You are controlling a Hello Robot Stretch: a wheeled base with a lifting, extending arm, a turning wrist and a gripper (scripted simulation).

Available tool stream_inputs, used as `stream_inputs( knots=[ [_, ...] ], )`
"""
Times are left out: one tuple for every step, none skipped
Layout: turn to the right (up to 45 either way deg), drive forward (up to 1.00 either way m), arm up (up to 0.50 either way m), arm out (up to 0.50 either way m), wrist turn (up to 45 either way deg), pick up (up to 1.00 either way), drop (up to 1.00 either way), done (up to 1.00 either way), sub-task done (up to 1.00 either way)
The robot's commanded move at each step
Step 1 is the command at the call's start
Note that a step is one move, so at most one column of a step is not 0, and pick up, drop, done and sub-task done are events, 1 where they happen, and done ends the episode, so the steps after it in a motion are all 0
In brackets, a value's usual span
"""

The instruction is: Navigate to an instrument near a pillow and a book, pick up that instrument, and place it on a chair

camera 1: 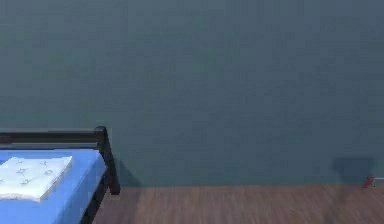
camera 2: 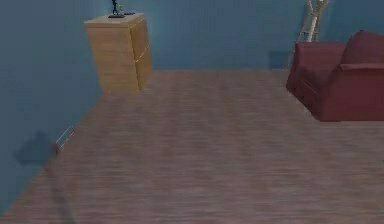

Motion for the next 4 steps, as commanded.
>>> stream_inputs(
  knots=[
    [-3.0, 0.00, 0.00, 0.00, 0.0, 0.00, 0.00, 0.00, 0.00],
    [0.0, 0.20, 0.00, 0.00, 0.0, 0.00, 0.00, 0.00, 0.00],
    [-45.0, 0.00, 0.00, 0.00, 0.0, 0.00, 0.00, 0.00, 0.00],
    [-45.0, 0.00, 0.00, 0.00, 0.0, 0.00, 0.00, 0.00, 0.00]
  ],
)
